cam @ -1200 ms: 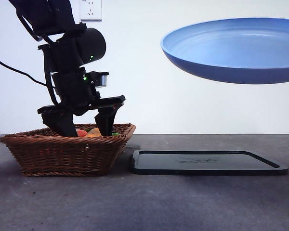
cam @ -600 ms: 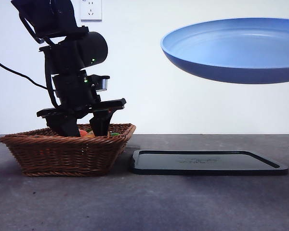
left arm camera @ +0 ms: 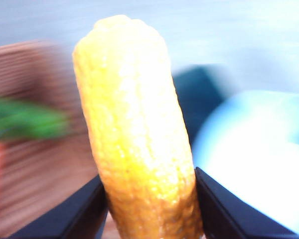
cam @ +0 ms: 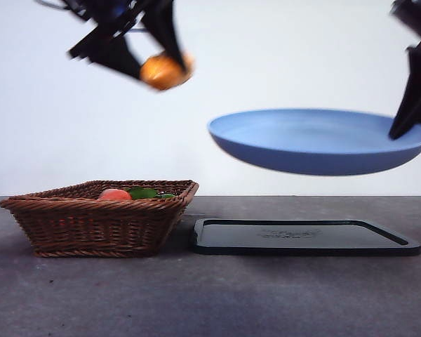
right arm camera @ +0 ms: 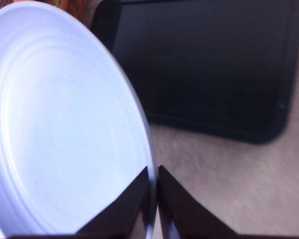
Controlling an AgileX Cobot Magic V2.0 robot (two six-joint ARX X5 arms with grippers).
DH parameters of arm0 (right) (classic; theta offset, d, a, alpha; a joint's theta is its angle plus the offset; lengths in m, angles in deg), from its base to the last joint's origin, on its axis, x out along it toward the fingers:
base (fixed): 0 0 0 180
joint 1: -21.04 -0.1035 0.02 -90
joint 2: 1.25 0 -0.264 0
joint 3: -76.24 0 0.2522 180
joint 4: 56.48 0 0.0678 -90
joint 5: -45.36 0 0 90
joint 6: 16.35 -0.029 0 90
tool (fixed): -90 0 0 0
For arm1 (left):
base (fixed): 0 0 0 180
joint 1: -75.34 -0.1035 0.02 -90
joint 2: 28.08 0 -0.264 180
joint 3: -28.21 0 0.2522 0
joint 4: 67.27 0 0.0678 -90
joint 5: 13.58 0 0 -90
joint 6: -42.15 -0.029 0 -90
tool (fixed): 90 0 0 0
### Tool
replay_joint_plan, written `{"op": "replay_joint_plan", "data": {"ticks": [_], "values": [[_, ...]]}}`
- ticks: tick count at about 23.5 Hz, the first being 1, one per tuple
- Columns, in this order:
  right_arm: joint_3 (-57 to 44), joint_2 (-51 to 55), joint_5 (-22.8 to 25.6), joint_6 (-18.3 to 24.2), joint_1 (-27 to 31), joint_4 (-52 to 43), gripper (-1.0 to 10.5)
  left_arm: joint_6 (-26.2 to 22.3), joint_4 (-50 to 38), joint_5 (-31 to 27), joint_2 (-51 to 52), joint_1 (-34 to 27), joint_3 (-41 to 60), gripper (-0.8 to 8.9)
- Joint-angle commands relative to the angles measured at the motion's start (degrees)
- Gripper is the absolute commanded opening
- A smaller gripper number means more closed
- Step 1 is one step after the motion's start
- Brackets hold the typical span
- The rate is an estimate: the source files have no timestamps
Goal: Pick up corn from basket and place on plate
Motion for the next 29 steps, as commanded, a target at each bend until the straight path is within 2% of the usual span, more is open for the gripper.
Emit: {"op": "replay_joint_plan", "data": {"ticks": [1, 4, 9, 12, 14, 22, 29], "values": [[0.9, -3.5, -1.9, -3.5, -1.4, -2.3, 0.0, 0.1, -0.4, 1.2, -1.7, 3.7, -1.0, 2.04], [0.9, -5.6, -1.9, -4.1, -2.1, -3.6, 0.0, -2.5, -1.0, 1.2, -4.7, 9.4, -0.9, 2.04], [0.9, -5.6, -2.1, -4.7, -2.4, -4.0, 0.0, -4.9, -1.5, 1.1, -11.4, 13.4, -0.9, 2.04], [0.9, -5.6, -2.1, -4.7, -2.4, -3.5, 0.0, -5.8, -1.2, 1.1, -14.1, 14.2, -0.9, 2.17], [0.9, -5.6, -2.2, -4.8, -2.4, -3.5, 0.0, -6.4, -1.0, 1.1, -14.8, 14.4, -0.9, 2.77], [0.9, -5.6, -2.3, -4.9, -2.4, -3.4, 0.0, -6.8, -0.5, 1.1, -13.4, 14.7, -1.0, 3.51], [0.9, -6.1, -1.8, -5.0, -2.4, -3.5, 0.0, -6.8, -0.4, 1.1, -9.6, 14.4, -1.0, 3.54]]}}
